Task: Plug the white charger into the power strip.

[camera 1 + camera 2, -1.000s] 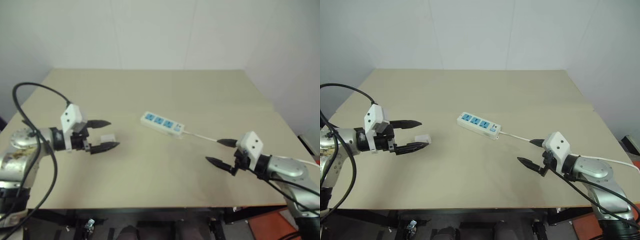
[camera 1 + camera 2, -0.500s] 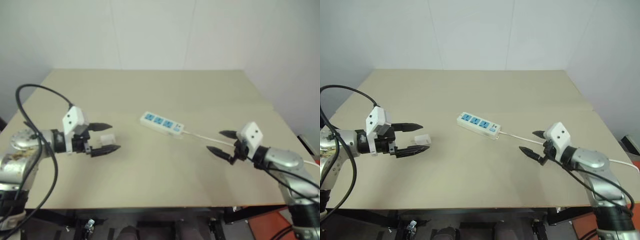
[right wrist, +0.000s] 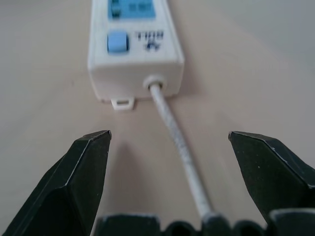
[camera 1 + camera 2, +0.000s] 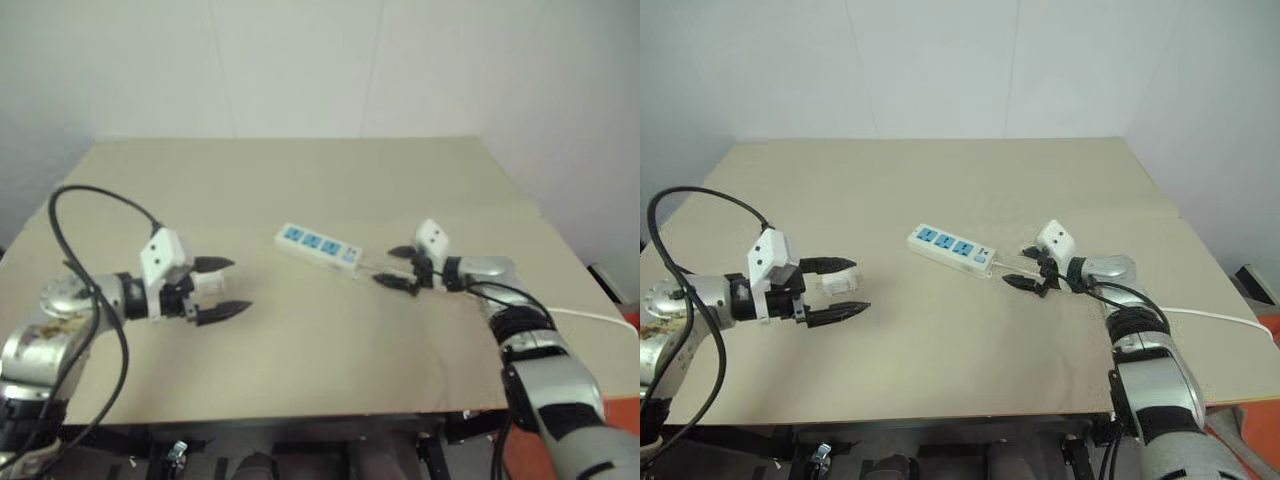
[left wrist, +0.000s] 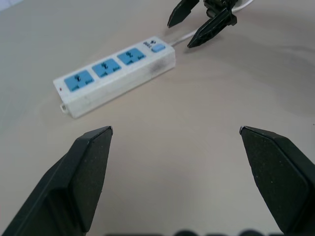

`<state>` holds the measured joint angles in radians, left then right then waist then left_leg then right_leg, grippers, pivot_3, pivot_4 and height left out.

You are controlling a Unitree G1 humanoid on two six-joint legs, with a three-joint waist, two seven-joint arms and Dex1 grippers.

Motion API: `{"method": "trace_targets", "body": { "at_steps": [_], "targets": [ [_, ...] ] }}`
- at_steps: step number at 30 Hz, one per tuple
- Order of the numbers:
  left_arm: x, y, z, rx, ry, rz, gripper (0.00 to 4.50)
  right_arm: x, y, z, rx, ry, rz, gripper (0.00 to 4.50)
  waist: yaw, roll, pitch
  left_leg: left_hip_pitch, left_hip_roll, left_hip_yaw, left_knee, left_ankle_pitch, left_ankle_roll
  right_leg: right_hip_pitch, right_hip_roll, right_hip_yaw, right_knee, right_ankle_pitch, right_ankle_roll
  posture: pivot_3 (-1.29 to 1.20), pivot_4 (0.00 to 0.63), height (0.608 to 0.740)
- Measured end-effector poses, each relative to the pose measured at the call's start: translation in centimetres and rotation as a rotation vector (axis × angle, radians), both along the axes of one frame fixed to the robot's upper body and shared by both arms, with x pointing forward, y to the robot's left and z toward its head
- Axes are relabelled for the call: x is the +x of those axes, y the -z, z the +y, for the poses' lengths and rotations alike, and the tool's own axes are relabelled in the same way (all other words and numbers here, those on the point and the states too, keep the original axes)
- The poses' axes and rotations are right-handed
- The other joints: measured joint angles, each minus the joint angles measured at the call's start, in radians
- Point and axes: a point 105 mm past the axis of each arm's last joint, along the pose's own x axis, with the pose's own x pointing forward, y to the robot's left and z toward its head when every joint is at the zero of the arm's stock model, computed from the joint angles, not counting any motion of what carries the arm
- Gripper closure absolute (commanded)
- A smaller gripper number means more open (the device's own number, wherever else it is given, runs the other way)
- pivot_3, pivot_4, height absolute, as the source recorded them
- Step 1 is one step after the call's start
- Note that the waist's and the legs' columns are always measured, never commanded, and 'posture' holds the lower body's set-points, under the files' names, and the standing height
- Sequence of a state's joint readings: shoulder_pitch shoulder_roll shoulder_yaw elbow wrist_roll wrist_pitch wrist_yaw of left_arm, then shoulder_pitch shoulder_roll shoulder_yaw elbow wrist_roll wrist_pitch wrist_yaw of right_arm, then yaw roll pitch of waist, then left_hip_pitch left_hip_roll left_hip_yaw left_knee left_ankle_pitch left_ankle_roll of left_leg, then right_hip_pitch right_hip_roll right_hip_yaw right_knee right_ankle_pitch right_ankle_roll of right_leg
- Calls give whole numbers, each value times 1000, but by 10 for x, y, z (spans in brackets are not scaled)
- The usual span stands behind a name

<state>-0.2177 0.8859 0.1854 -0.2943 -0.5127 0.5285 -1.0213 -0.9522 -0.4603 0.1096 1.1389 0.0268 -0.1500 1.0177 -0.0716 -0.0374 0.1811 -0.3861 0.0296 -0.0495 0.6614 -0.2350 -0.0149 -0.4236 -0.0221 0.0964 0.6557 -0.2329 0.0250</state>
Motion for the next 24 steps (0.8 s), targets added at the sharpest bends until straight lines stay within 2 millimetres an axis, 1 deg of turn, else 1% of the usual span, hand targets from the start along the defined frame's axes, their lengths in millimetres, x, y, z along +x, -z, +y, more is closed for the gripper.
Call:
{"method": "trace_targets", "body": {
  "at_steps": [1,2,8,12,19,22,24],
  "targets": [
    [-1,1,1,1,-7,1,0,0,1,0,1,1,1,633,1,0,0,0,0,0,0,0,0,0,0,0,0,0,0,0,150,740],
    [-2,1,2,3,-19,-1,0,2,-1,2,1,6,2,945,0,0,0,1,0,0,0,0,0,1,-1,0,0,0,0,0,150,740],
    [-11,4,0,13,-26,4,0,5,0,1,-1,28,20,3164,-2,0,0,2,0,0,0,0,0,2,0,0,0,0,0,0,150,740],
    [-11,3,2,7,-40,6,0,5,-1,2,-2,21,18,4473,-2,0,0,3,0,0,0,0,0,2,1,0,0,0,0,0,150,740],
    [-11,0,-2,0,-11,7,0,0,-1,1,-2,-23,5,4489,-2,0,0,2,0,0,0,0,0,2,1,0,0,0,0,0,150,740],
    [-5,-6,-8,-7,20,-5,0,-15,3,-5,-7,-81,-37,4489,8,0,0,1,0,-1,0,0,0,2,0,-1,0,0,0,0,150,740],
    [2,-9,-10,-12,38,-9,0,-29,5,-8,-22,-111,-77,4489,14,0,0,1,-1,-1,0,0,0,2,0,-1,0,0,0,0,150,740]
  ]
}}
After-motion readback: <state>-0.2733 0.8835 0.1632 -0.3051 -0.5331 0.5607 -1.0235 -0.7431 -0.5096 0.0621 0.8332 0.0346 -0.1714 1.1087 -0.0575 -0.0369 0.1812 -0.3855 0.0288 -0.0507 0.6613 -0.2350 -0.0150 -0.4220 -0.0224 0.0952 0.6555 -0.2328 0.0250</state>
